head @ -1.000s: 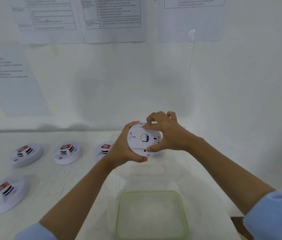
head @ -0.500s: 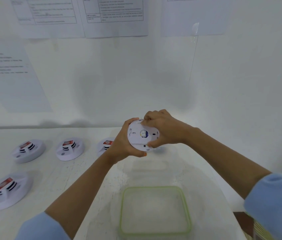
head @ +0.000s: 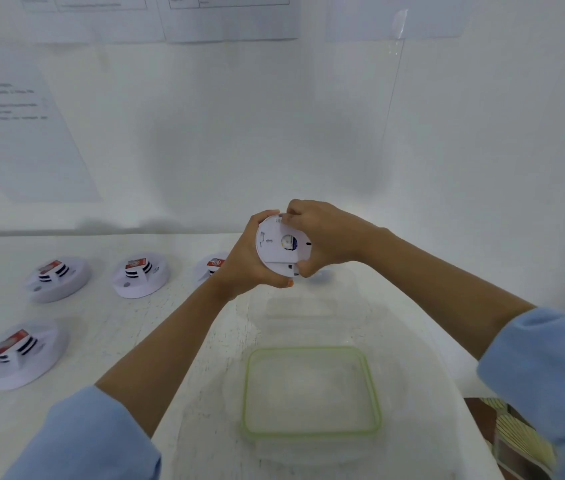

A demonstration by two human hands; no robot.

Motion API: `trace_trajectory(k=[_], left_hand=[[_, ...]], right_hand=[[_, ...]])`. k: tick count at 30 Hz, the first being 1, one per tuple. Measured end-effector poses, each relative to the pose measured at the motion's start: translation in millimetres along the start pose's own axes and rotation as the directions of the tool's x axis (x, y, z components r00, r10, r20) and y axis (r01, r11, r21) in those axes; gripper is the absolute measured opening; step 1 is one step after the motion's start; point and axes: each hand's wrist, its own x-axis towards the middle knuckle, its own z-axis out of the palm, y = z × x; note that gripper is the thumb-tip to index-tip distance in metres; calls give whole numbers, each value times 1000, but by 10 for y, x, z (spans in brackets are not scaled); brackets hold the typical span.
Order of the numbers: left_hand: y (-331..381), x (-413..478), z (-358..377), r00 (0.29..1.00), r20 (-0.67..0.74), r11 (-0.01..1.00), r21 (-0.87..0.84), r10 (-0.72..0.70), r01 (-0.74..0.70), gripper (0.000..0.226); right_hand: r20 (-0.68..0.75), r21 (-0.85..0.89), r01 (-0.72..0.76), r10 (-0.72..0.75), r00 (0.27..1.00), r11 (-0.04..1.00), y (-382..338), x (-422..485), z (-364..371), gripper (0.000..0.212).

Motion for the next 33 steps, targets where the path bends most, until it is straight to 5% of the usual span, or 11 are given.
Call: trace_trajectory(k=[33], left_hand=[[31, -66, -13, 1000, 22, 1000, 18, -2, 1, 104]], right_hand=[[24, 127, -35, 32, 999, 991, -27, -130, -43, 65]])
